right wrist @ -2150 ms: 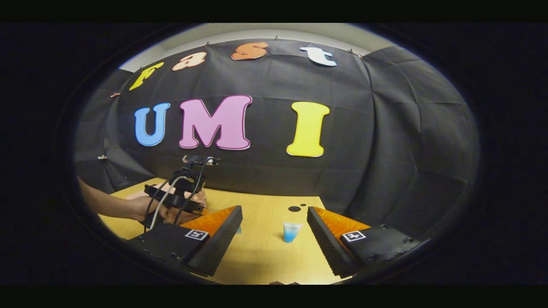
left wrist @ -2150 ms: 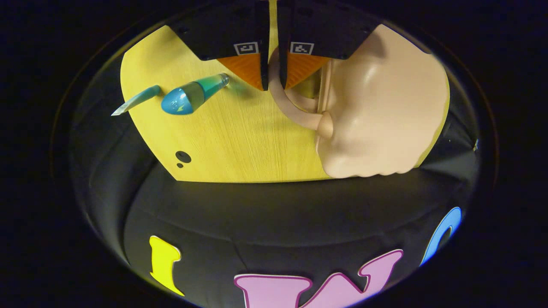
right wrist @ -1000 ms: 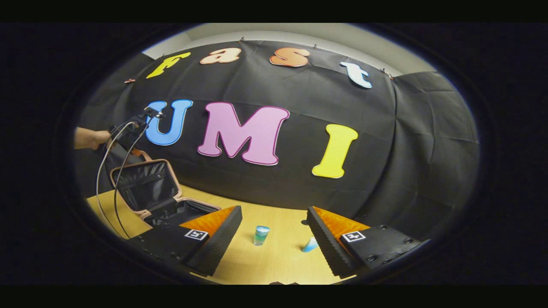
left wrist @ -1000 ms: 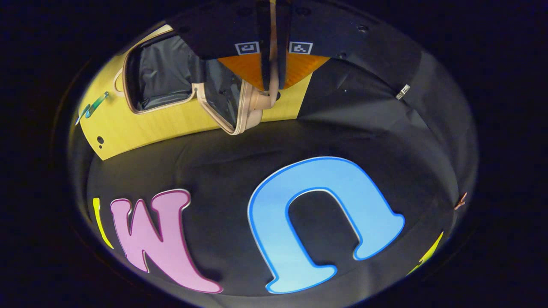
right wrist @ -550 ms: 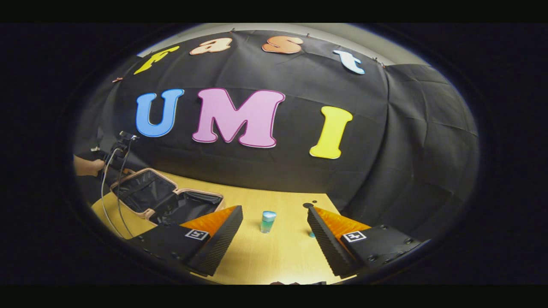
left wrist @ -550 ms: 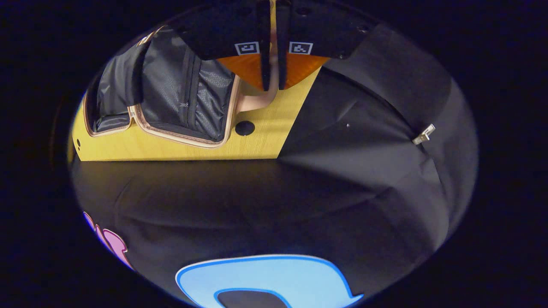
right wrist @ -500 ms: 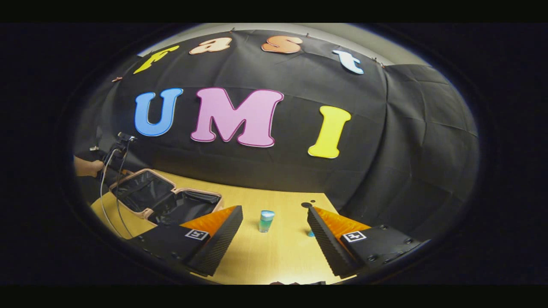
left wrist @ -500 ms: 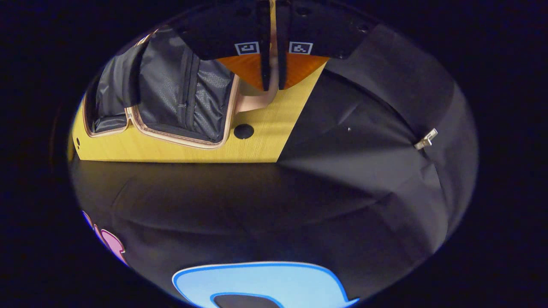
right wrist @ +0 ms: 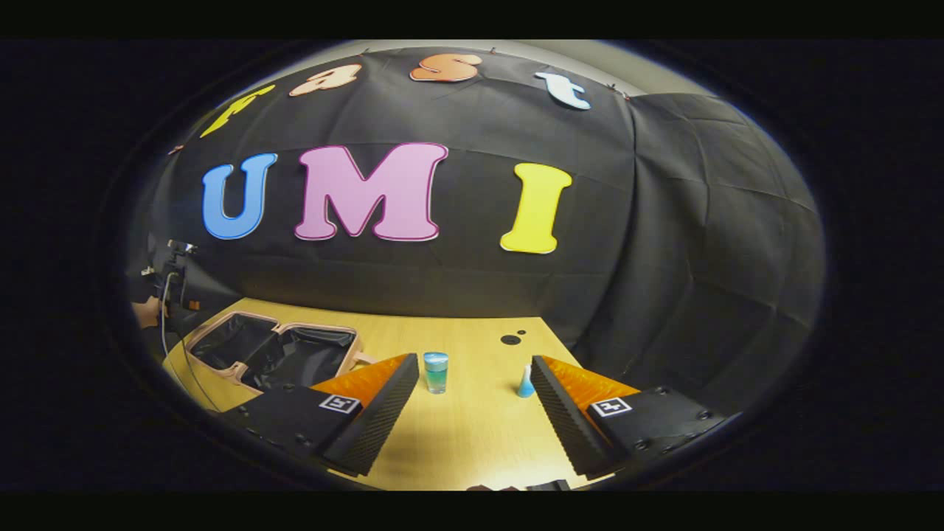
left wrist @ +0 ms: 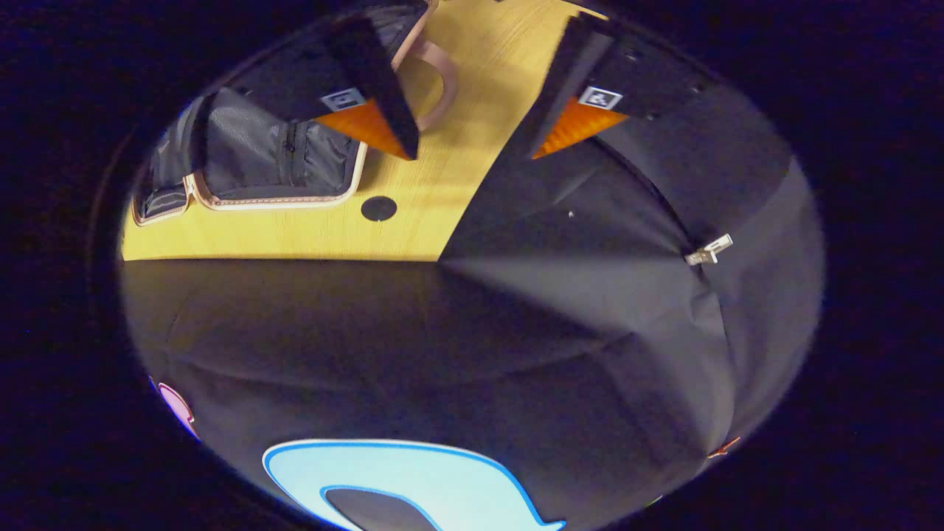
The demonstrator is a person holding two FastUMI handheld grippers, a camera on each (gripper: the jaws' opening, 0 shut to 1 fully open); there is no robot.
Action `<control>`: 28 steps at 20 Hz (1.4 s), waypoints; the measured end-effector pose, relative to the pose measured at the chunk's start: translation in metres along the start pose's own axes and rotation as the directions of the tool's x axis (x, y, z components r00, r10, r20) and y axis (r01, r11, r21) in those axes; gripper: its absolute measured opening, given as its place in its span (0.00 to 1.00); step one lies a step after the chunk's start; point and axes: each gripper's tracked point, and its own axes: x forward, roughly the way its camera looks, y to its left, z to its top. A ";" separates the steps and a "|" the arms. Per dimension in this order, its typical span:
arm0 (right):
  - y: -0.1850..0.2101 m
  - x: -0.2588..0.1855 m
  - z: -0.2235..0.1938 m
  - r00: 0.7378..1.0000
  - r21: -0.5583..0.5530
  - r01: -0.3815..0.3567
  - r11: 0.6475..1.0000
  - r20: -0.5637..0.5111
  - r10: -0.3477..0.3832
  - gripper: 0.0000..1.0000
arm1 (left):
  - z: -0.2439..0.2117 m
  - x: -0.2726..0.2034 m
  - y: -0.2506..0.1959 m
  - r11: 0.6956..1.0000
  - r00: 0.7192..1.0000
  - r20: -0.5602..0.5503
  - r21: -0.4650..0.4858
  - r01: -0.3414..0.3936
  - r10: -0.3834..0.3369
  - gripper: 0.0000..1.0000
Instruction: First open the suitcase, pack the skin care products into it, and then close the suitcase.
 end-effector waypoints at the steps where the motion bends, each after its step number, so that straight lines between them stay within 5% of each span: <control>1: -0.007 0.002 0.001 1.000 0.002 0.008 1.000 0.009 -0.008 0.96 | 0.017 -0.016 -0.010 0.999 0.998 0.061 -0.019 0.029 -0.028 0.97; 7: -0.039 0.019 0.003 0.999 0.010 0.039 0.999 0.038 -0.039 0.97 | 0.076 -0.161 -0.136 0.966 0.905 0.341 0.038 0.255 -0.252 0.98; 14: -0.062 0.041 -0.007 0.999 0.030 0.019 0.999 0.042 -0.020 0.97 | 0.053 -0.298 -0.340 0.819 0.762 0.377 -0.018 0.574 -0.526 0.98; 24: -0.118 0.072 -0.060 0.999 0.043 0.021 0.999 -0.032 -0.020 0.97 | -0.076 -0.338 -0.574 0.658 0.637 0.172 0.129 0.742 -0.751 0.98; 28: -0.131 0.091 -0.081 0.997 0.054 0.007 0.999 -0.071 -0.003 0.97 | -0.107 -0.315 -0.622 0.653 0.649 0.084 0.159 0.740 -0.756 0.98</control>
